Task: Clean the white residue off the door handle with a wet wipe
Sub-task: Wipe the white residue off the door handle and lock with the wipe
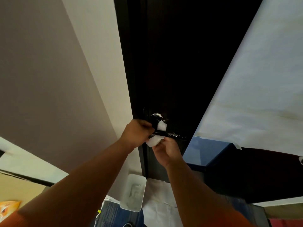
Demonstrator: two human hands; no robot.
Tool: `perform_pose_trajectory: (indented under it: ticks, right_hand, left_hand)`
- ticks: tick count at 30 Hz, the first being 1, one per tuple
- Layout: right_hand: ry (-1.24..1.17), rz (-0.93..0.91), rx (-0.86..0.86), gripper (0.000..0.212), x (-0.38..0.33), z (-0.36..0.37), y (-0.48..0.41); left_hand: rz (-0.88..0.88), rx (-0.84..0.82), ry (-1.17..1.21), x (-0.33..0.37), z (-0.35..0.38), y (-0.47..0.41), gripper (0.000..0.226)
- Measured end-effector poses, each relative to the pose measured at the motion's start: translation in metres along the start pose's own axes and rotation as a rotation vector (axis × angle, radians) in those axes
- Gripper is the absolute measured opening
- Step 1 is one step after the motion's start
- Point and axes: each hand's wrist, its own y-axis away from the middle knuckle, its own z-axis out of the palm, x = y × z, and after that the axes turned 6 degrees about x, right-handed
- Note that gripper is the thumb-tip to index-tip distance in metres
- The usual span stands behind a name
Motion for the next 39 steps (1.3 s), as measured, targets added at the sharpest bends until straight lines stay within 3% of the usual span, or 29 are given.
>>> perform_pose_trajectory:
  ticks: [6,9,19,23,30,34,39]
  right_hand:
    - [-0.195,0.001,-0.135,0.045,0.0,0.001,-0.001]
    - [-0.182,-0.008,-0.181,0.047,-0.001,0.004,0.002]
    - [-0.076,-0.041,-0.034,0.059,0.015,-0.006,-0.003]
    - [-0.027,-0.08,-0.055,0.039,0.011,0.001,-0.002]
    - [-0.078,-0.028,-0.113,0.054,0.004,0.005,-0.003]
    - [0.041,-0.057,-0.053,0.039,0.006,0.002,-0.004]
    - [0.002,-0.03,-0.06,0.032,0.002,0.004,-0.004]
  left_hand:
    - [0.063,-0.046,-0.17,0.003,-0.005,-0.007,0.004]
    - [0.084,-0.068,-0.234,0.006,-0.006,-0.008,0.017]
    - [0.118,-0.15,-0.262,0.009,-0.012,-0.017,0.02]
    - [0.119,-0.162,-0.256,0.006,-0.012,-0.02,0.016]
    - [0.109,-0.142,-0.168,0.001,-0.01,-0.017,0.011]
    - [0.12,-0.13,-0.183,0.003,-0.01,-0.015,0.019]
    - [0.122,-0.115,-0.186,0.003,-0.01,-0.015,0.009]
